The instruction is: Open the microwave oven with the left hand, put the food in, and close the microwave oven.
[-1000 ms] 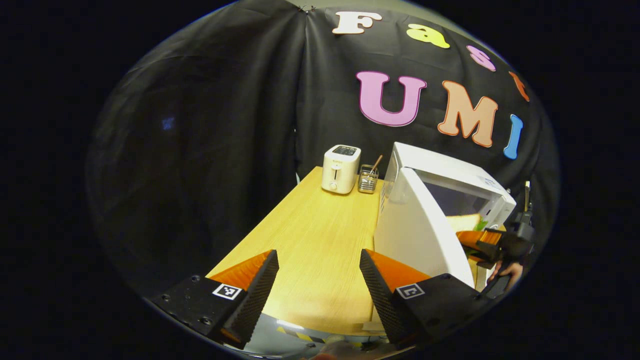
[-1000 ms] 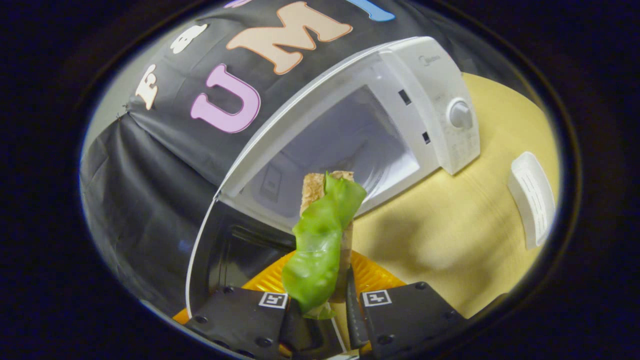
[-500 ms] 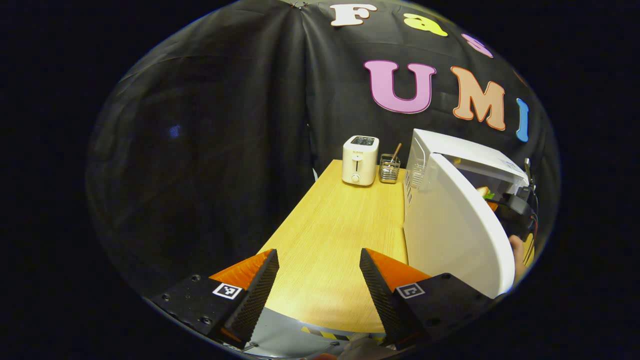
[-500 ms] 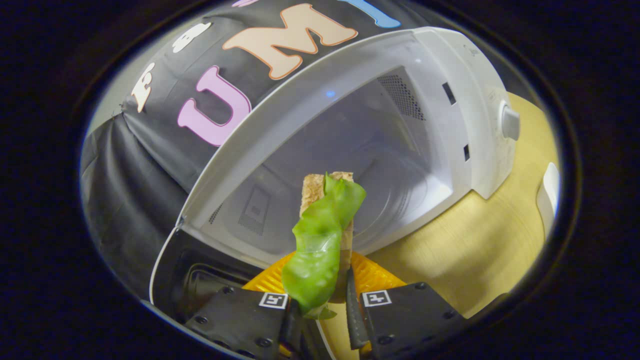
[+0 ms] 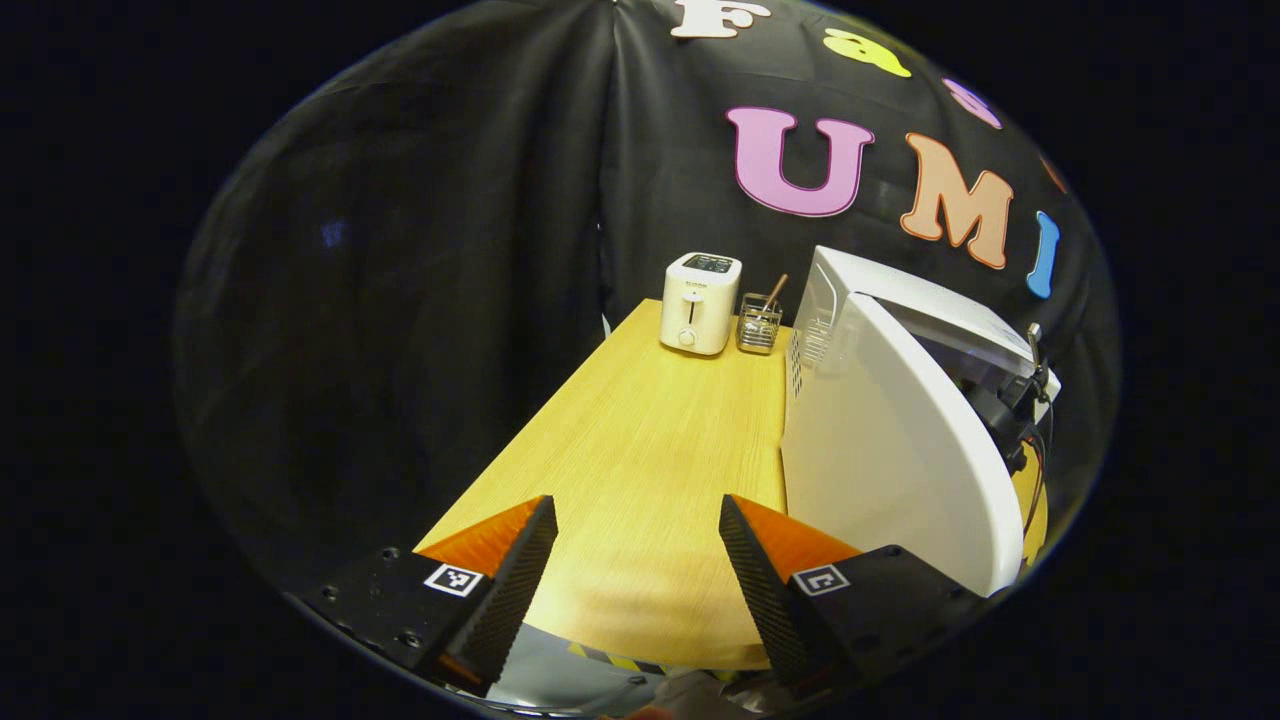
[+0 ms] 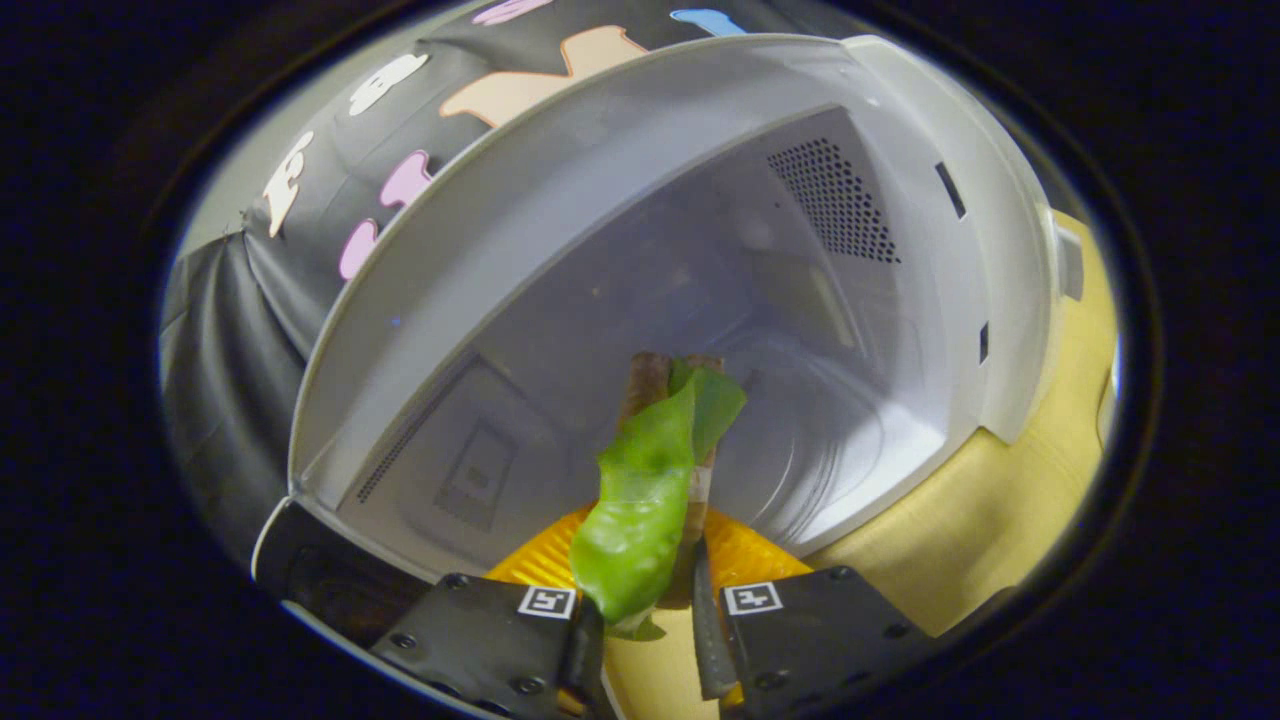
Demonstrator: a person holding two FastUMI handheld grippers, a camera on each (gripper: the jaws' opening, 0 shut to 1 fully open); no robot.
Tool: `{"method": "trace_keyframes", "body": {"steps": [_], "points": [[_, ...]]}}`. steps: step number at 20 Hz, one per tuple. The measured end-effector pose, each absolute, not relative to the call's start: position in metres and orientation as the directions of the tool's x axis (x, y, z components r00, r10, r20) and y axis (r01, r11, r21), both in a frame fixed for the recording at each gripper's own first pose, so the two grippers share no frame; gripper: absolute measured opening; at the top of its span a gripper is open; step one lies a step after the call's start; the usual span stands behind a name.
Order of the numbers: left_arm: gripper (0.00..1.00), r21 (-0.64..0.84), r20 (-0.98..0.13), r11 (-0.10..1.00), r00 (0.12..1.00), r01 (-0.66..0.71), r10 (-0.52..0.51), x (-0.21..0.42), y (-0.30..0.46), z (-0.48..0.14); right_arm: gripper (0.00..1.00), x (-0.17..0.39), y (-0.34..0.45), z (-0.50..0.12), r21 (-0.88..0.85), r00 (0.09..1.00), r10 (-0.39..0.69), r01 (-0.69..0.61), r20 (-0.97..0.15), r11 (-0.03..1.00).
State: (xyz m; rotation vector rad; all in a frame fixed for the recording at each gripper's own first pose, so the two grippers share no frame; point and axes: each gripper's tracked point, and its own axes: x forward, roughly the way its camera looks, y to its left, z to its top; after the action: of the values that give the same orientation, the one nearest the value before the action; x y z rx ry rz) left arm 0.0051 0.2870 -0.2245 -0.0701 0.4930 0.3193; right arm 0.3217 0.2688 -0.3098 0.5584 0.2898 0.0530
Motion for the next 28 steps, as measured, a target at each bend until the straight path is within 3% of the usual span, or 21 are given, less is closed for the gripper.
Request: {"method": "trace_keyframes", "body": {"steps": [2,6,8,11,13,19,20,22,26,28], "points": [[0.96,0.028,-0.475,0.950,0.832,-0.311,0.286,0.005,0.288,-0.226,0.43,0.329,0.258,-0.312,0.498,0.963,0.086,0.054,-0.254,0.866],[0.96,0.023,-0.493,0.952,0.825,-0.305,0.277,0.001,0.283,-0.232,0.54,0.334,0.241,-0.311,0.404,0.969,0.012,0.091,-0.246,0.910],[0.96,0.005,-0.493,0.950,0.826,-0.311,0.274,0.002,0.281,-0.232,0.67,0.334,0.238,-0.309,0.336,0.973,-0.011,0.091,-0.231,0.937],[0.96,0.003,-0.490,0.951,0.828,-0.309,0.271,0.001,0.279,-0.230,0.74,0.334,0.216,-0.310,0.233,0.970,-0.092,0.145,-0.225,0.962],[0.96,0.015,-0.485,0.953,0.831,-0.302,0.271,-0.002,0.279,-0.229,0.93,0.333,0.215,-0.303,0.221,0.974,-0.079,0.127,-0.212,0.967],[0.96,-0.015,-0.497,0.956,0.832,-0.294,0.248,-0.006,0.273,-0.233,0.94,0.296,0.212,-0.282,0.149,0.982,-0.025,0.054,-0.188,0.987],[0.96,-0.015,-0.499,0.958,0.832,-0.288,0.242,-0.006,0.271,-0.235,0.99,0.287,0.213,-0.278,0.139,0.983,-0.013,0.039,-0.185,0.990],[0.96,-0.012,-0.508,0.962,0.830,-0.273,0.229,-0.006,0.268,-0.237,0.89,0.268,0.217,-0.268,0.132,0.983,0.015,0.009,-0.181,0.991],[0.96,-0.020,-0.517,0.967,0.830,-0.255,0.208,-0.006,0.261,-0.239,0.94,0.224,0.214,-0.250,0.145,0.979,0.039,-0.010,-0.201,0.989],[0.96,-0.012,-0.520,0.970,0.830,-0.242,0.201,-0.007,0.258,-0.240,0.89,0.203,0.202,-0.246,0.128,0.977,0.023,0.005,-0.211,0.992]]}}
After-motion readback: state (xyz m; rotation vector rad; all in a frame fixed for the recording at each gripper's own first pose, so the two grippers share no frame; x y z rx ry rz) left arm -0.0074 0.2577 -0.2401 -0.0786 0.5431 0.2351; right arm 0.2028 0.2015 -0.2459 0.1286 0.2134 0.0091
